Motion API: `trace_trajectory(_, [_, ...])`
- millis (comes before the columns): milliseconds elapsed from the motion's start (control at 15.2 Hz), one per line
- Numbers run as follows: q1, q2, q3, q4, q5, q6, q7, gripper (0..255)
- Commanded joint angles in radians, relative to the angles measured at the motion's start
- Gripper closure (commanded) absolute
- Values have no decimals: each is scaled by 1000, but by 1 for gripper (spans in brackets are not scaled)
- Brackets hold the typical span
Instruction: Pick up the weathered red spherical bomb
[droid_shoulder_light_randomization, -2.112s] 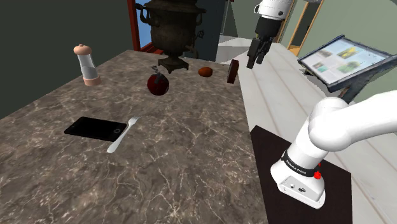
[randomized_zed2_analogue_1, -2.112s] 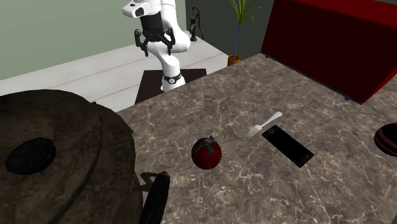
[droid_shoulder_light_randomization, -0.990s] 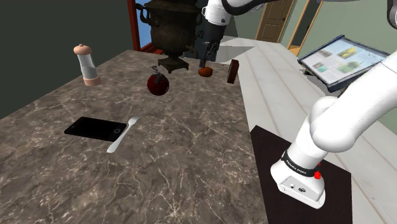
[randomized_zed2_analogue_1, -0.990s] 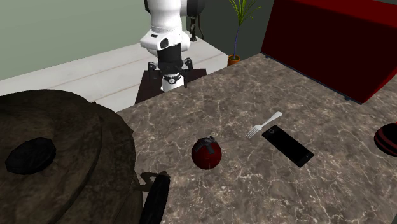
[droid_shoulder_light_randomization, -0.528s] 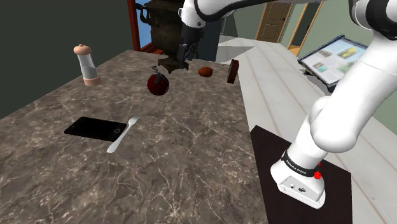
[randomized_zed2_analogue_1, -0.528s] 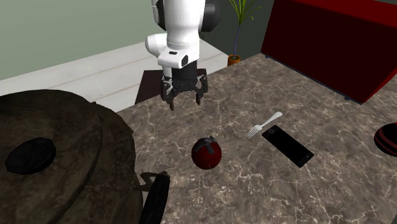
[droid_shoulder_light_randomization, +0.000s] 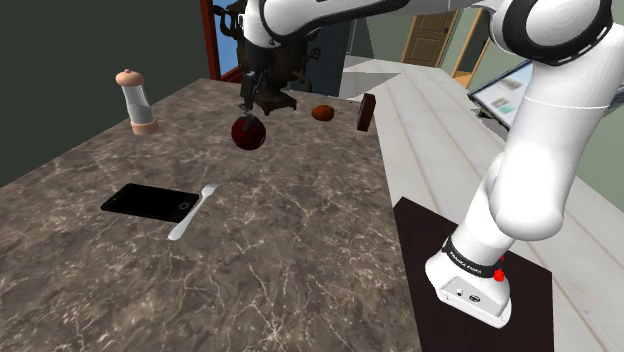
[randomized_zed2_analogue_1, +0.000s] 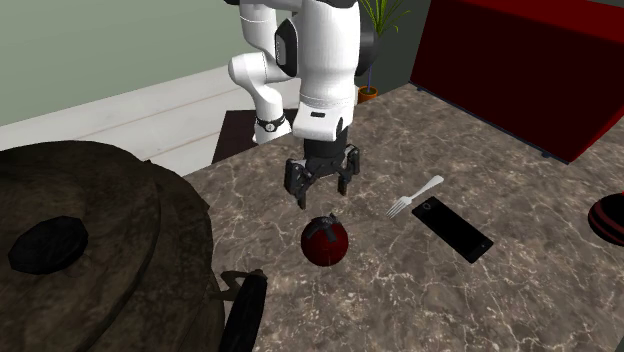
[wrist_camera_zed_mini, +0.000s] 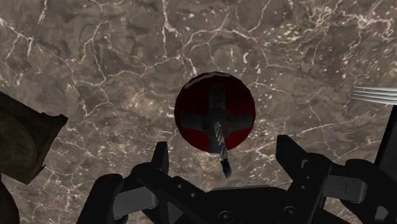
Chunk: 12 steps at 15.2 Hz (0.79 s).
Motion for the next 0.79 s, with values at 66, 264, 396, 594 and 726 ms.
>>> trace_trajectory(66, [3,37,1,25,-9,18,-5,0])
trace_trajectory(264, [3,43,0,-7,-12,56,0,0])
trace_trajectory(396, [3,48,0,-28,-14,81,3,0])
trace_trajectory(594, [3,51,0,-29,-15,86,5,255])
trace_trajectory(726, [4,50,0,-30,-15,86,5,255])
